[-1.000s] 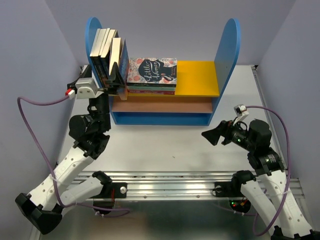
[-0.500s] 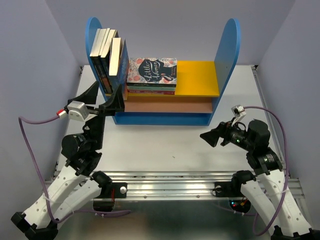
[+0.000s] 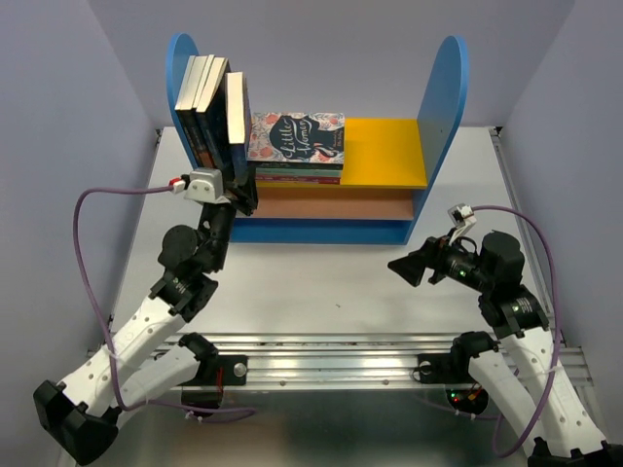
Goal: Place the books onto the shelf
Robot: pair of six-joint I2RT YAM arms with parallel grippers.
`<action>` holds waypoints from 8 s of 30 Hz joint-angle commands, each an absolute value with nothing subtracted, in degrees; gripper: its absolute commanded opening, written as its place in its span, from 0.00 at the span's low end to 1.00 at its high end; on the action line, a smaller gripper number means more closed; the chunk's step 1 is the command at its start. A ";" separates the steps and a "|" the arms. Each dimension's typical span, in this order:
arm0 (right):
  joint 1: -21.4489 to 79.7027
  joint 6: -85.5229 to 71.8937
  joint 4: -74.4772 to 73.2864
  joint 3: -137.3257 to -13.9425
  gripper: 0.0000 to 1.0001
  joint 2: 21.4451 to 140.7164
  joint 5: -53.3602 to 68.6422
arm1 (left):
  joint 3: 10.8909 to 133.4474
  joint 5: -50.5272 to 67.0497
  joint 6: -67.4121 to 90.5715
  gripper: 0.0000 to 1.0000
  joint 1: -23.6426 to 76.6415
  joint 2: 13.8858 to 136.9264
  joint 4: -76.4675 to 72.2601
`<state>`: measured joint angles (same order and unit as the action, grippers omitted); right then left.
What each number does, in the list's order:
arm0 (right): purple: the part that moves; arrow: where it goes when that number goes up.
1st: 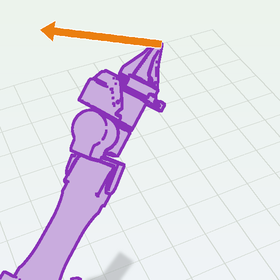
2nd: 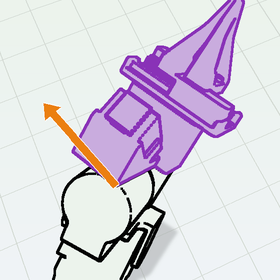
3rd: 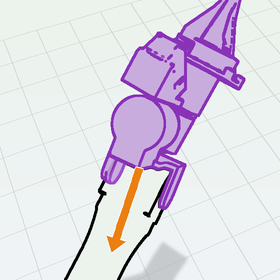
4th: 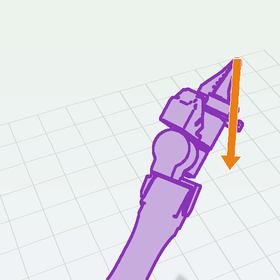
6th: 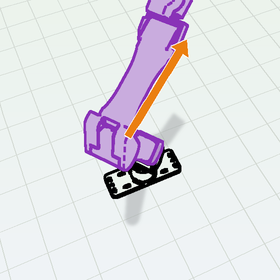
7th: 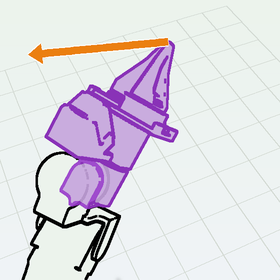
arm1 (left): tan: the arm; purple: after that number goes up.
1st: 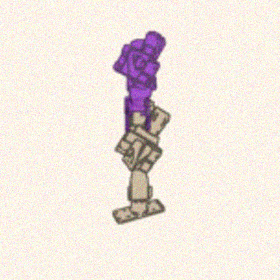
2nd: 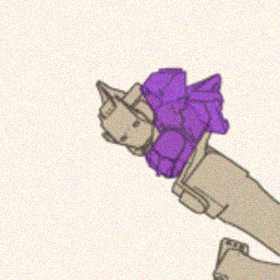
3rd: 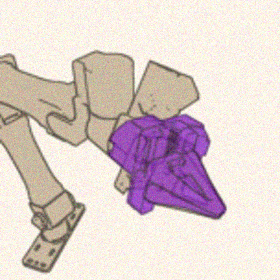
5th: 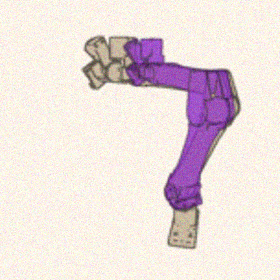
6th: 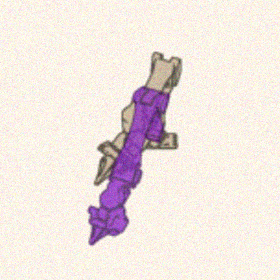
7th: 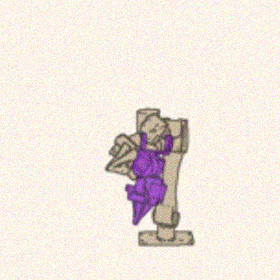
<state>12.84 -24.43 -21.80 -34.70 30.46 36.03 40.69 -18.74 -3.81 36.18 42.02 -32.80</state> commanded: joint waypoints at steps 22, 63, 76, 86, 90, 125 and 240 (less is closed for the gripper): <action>12.92 -24.70 -18.81 -34.54 1.00 30.50 36.56 | 42.02 -32.95 -12.74 0.00 36.04 48.42 -46.13; 12.92 -24.61 -19.34 -34.72 1.00 31.73 37.09 | 41.23 -37.27 -12.05 0.29 34.19 55.73 -56.97; 12.92 -24.35 -18.37 -35.33 1.00 33.40 44.38 | 39.72 -27.15 -1.76 0.99 34.28 39.38 -42.10; 12.92 -23.99 -19.51 -35.68 1.00 35.06 43.59 | 39.72 -16.08 3.34 0.01 34.28 36.74 -36.13; 12.92 -23.99 -19.42 -35.95 1.00 35.51 43.24 | 40.87 -22.05 3.17 0.00 34.19 38.49 -35.51; 12.92 -22.41 -23.82 -38.32 1.00 33.75 40.61 | 45.96 -28.13 -1.93 0.00 29.97 49.57 -39.55; 37.53 -8.01 -40.96 -108.09 0.26 91.39 -20.56 | 68.90 -4.69 33.48 0.99 -9.57 67.57 5.81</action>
